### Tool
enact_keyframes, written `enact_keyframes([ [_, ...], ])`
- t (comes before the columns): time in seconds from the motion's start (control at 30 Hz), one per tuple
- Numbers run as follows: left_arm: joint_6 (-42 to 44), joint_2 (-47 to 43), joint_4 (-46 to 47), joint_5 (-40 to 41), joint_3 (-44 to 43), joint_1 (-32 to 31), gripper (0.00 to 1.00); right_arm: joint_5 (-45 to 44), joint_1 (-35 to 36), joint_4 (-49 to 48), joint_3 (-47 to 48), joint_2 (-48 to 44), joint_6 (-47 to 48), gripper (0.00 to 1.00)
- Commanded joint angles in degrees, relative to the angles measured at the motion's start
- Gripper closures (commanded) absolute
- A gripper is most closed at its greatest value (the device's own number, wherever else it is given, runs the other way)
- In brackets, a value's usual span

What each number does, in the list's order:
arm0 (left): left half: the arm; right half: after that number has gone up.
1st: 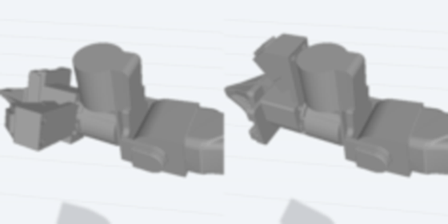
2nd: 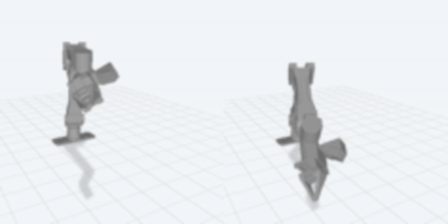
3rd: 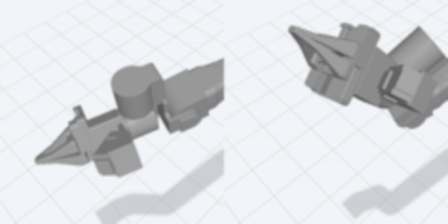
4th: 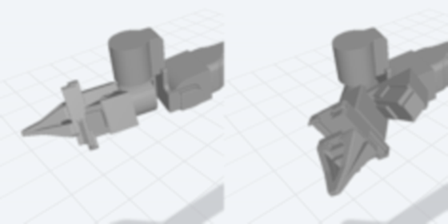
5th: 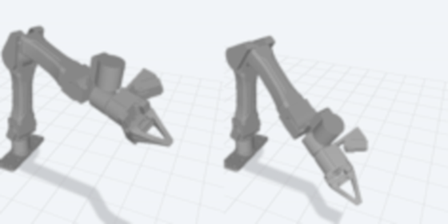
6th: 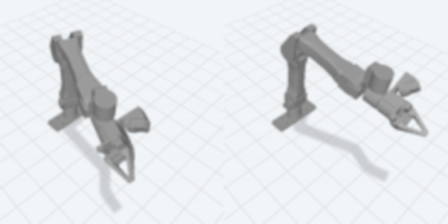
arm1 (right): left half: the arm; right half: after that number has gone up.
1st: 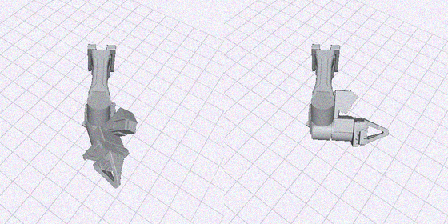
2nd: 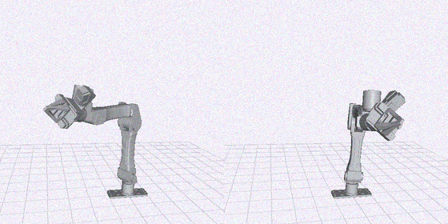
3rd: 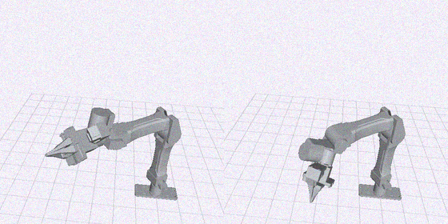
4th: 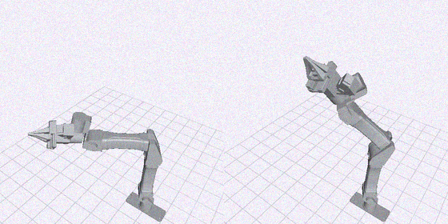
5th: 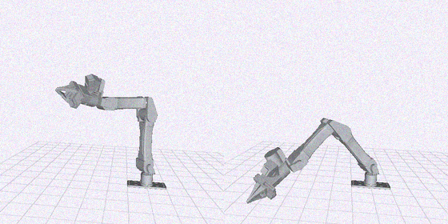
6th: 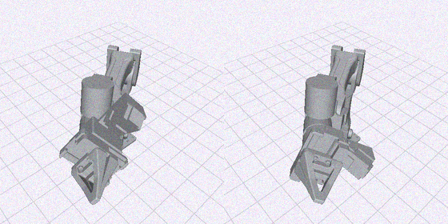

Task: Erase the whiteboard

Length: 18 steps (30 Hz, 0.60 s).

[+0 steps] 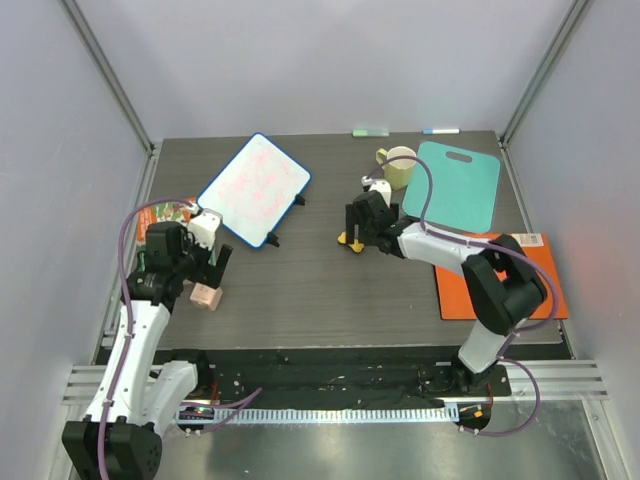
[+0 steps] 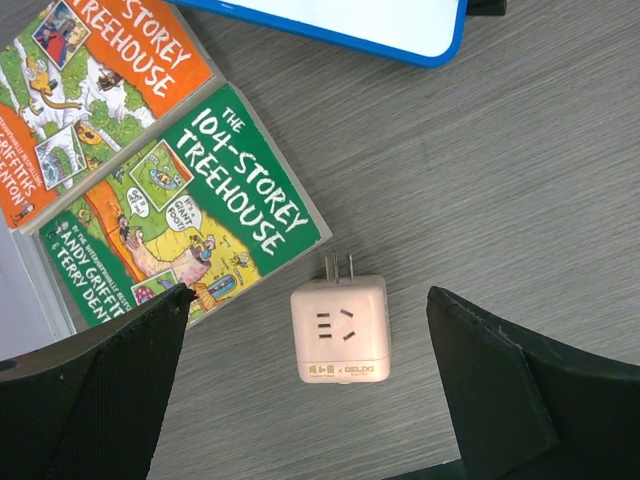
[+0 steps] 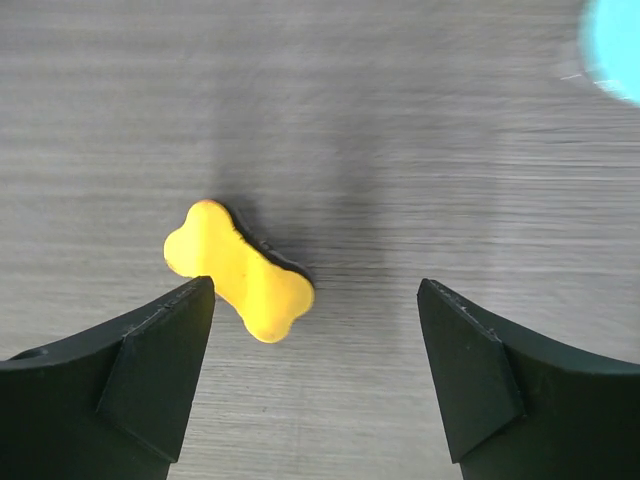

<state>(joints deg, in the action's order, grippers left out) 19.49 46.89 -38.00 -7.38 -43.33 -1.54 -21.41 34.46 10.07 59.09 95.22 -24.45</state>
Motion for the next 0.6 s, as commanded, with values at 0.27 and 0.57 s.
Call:
enact_keyframes([
  [0.27, -0.1, 1.7, 0.1, -1.1, 0.4, -0.1, 0.00, 10.4, 0.3, -2.8, 3.2, 7.7, 6.4, 0.14],
  [0.57, -0.2, 2.6, 0.4, -1.1, 0.6, 0.0, 0.00, 13.3, 1.0, -3.4, 4.8, 10.4, 5.6, 0.22],
])
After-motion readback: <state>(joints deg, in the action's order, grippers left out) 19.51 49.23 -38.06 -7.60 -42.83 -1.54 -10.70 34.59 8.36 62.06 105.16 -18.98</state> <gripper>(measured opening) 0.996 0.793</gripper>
